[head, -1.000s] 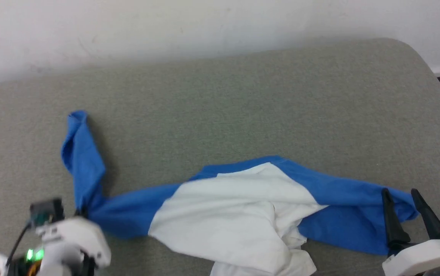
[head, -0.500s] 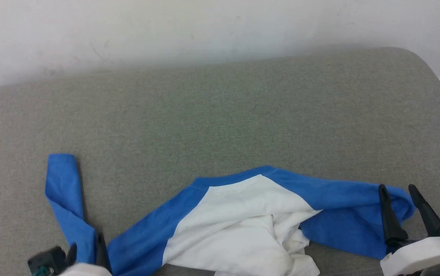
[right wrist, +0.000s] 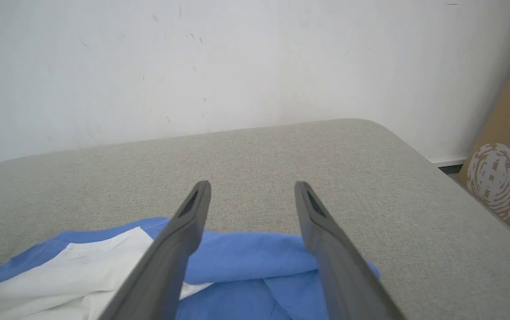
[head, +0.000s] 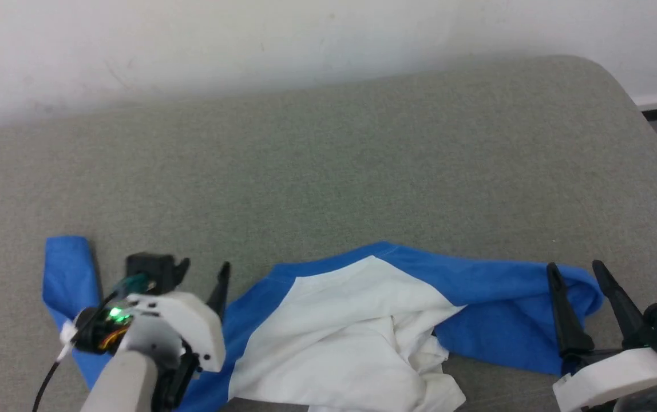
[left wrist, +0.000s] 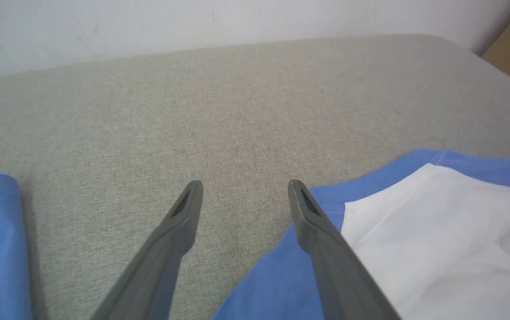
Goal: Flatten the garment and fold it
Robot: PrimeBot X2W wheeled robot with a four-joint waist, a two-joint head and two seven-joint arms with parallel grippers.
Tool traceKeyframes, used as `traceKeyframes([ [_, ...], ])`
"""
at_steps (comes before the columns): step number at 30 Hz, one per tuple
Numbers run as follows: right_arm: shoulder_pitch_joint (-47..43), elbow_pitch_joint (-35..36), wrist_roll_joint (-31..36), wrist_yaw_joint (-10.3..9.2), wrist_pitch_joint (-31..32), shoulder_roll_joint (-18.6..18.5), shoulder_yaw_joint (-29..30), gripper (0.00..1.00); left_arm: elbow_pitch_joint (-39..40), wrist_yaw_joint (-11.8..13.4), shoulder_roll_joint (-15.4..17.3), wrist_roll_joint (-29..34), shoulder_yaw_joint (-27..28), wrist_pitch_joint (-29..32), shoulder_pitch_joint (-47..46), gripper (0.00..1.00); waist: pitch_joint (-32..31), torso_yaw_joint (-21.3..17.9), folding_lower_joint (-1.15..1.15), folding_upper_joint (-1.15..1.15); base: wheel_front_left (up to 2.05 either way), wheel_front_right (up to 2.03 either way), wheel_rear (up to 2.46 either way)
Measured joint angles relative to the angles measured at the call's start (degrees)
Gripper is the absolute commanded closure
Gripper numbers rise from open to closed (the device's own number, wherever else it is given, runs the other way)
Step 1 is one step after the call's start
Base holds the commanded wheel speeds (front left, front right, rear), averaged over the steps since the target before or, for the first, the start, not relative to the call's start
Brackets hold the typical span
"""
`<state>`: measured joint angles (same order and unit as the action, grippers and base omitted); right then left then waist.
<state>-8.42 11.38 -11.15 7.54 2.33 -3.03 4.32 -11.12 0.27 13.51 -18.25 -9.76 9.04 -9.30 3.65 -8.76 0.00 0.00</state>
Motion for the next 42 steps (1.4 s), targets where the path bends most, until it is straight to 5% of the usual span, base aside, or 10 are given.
traceKeyframes([
  [6,0.8,-0.3,-0.6,0.0,0.0,0.0,-1.1,0.0,-10.2,-5.5,1.6,0.4,-6.6,11.2,-7.7,0.0,2.0,-1.6,0.0,0.0,0.0,0.0,0.0],
  [14,1.4,-2.2,-1.5,0.0,-0.7,0.0,-1.3,0.0,-17.7,-7.3,4.2,-2.6,-13.4,26.4,-14.2,0.0,3.9,-4.0,-0.01,0.0,0.0,0.0,0.0],
  [15,1.4,-2.5,-1.6,0.0,-0.9,0.0,-1.3,0.0,-17.7,-7.3,4.7,-3.0,-14.8,28.4,-15.0,0.06,4.1,-4.2,-0.01,0.0,0.0,0.0,0.0],
  [16,1.4,-2.7,-1.6,0.0,-0.9,0.0,-1.3,0.0,-17.4,-7.3,5.1,-3.7,-16.2,30.2,-15.7,0.6,4.2,-4.4,-0.01,0.0,0.0,0.0,0.0],
  [17,1.5,-2.9,-1.6,0.0,-0.9,0.0,-1.2,0.0,-17.1,-7.2,5.7,-4.4,-17.7,31.6,-16.2,0.84,4.4,-4.6,-0.01,0.0,0.0,0.0,0.0],
  [19,1.8,-3.3,-1.6,0.0,-1.0,0.0,-1.2,0.0,-15.9,-7.2,6.8,-6.1,-20.1,33.1,-16.6,1.0,4.6,-4.8,-0.01,0.0,0.0,0.0,0.0],
  [23,2.3,-3.8,-2.0,0.0,-1.1,0.0,-1.0,0.0,-15.2,-7.0,7.0,-7.0,-21.1,31.9,-16.2,1.0,4.7,-4.9,0.0,0.0,0.0,0.0,0.0],
  [31,5.5,-6.8,-3.0,0.0,2.7,-0.4,-1.2,0.0,-12.9,3.2,4.9,-5.3,-17.5,14.9,-9.5,1.0,3.1,-4.0,0.0,0.0,0.0,0.0,0.0],
  [35,10.3,-12.5,-7.5,-0.01,9.7,-4.7,-4.1,0.0,-10.0,5.9,4.0,-5.3,-15.8,8.8,-7.9,1.0,2.5,-2.7,0.0,0.0,0.0,0.0,0.0],
  [42,23.5,-23.8,-16.9,-0.01,19.9,-11.8,-13.4,0.0,-4.5,6.6,2.2,-4.8,-15.8,4.2,-8.1,1.0,3.7,0.4,0.0,0.0,0.0,0.0,0.0],
])
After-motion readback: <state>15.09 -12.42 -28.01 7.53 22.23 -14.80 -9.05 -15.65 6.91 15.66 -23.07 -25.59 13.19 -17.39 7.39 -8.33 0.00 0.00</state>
